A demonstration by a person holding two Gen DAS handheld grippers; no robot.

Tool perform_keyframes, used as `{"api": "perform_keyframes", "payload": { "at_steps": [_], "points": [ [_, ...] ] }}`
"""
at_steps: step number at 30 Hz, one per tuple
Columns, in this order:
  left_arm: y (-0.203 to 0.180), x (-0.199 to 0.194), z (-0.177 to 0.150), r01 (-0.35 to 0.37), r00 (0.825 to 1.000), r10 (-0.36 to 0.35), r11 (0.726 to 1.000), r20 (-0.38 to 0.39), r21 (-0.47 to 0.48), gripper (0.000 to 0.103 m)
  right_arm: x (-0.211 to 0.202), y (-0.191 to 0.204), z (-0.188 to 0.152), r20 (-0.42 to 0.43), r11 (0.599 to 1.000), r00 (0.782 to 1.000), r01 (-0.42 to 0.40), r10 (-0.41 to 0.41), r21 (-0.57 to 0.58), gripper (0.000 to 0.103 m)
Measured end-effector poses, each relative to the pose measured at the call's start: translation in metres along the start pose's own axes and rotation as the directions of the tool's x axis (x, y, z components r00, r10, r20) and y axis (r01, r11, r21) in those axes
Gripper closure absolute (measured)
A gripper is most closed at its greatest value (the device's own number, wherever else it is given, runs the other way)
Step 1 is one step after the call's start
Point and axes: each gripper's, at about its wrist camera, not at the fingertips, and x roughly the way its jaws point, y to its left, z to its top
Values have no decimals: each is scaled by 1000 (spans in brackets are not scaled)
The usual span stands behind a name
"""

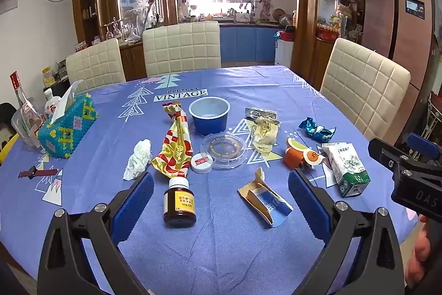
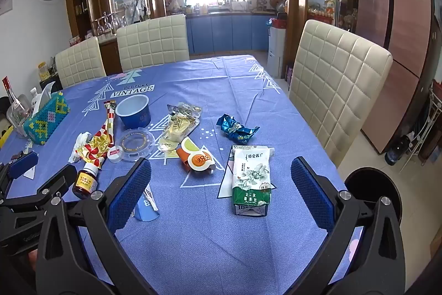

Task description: Collect trash

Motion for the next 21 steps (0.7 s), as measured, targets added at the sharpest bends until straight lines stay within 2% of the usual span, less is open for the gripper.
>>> {"api": "perform_keyframes", "payload": {
  "at_steps": [13, 21],
  "points": [
    [-17, -3, 6, -6, 1000, 6, 1000, -3, 7, 8, 0, -1, 0, -6, 1000, 1000, -4, 4, 1, 3],
    [-5, 1, 0, 6, 1000, -6, 1000, 0, 0, 8, 0, -1, 0, -7, 1000, 1000, -2, 2, 0, 3]
  ]
}}
